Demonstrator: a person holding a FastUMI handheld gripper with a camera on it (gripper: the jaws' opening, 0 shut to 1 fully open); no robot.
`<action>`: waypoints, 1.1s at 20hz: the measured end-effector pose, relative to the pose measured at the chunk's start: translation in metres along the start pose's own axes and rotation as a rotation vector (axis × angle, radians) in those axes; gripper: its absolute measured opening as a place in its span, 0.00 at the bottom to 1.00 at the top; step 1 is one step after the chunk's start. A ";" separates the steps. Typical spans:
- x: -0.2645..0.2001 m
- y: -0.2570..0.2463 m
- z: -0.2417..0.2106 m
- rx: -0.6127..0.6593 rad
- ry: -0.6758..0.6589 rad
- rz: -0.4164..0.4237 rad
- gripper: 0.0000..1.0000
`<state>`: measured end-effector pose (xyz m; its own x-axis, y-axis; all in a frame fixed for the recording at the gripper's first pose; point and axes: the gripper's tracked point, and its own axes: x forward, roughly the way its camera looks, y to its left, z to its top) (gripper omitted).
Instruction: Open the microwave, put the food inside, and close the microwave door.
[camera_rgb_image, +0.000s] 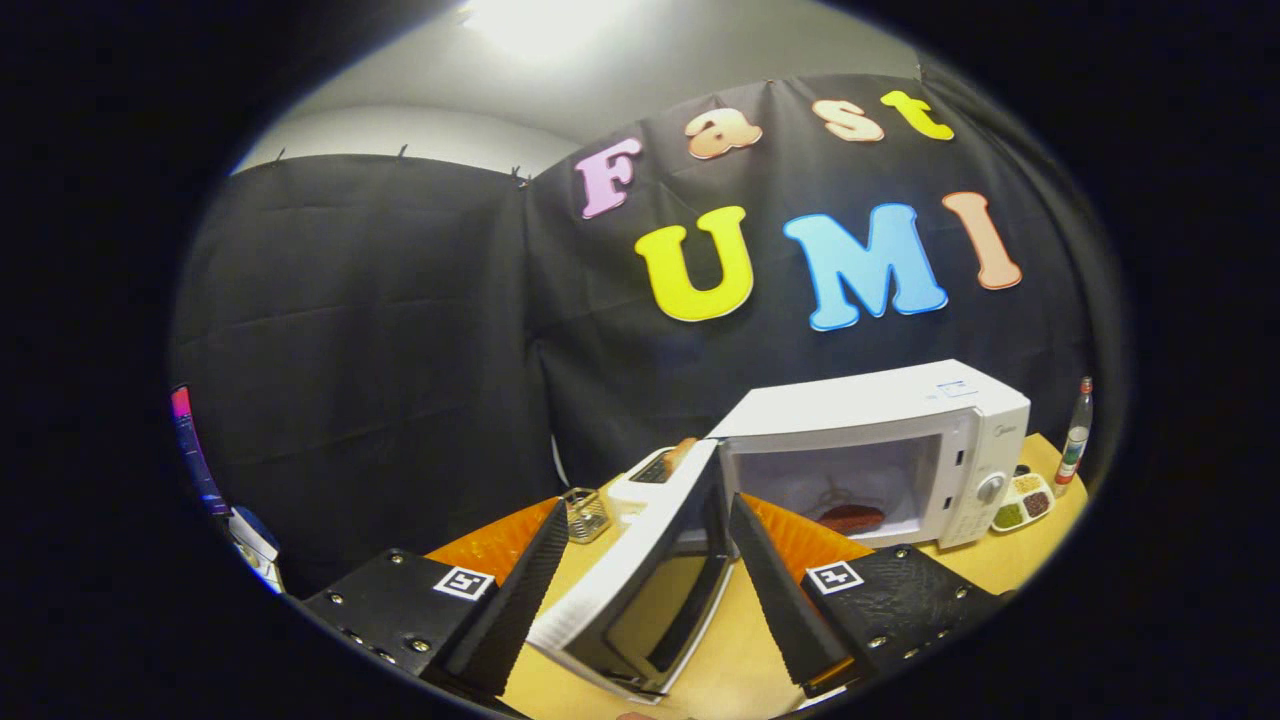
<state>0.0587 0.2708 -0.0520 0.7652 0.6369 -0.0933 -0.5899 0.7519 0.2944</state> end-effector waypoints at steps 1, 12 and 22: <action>-0.002 0.017 -0.003 -0.003 0.007 0.034 0.98; -0.011 0.115 -0.099 -0.089 0.184 0.257 0.72; -0.006 0.058 -0.135 -0.108 0.284 0.163 0.01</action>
<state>-0.0156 0.3337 -0.1629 0.5650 0.7609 -0.3190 -0.7343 0.6400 0.2262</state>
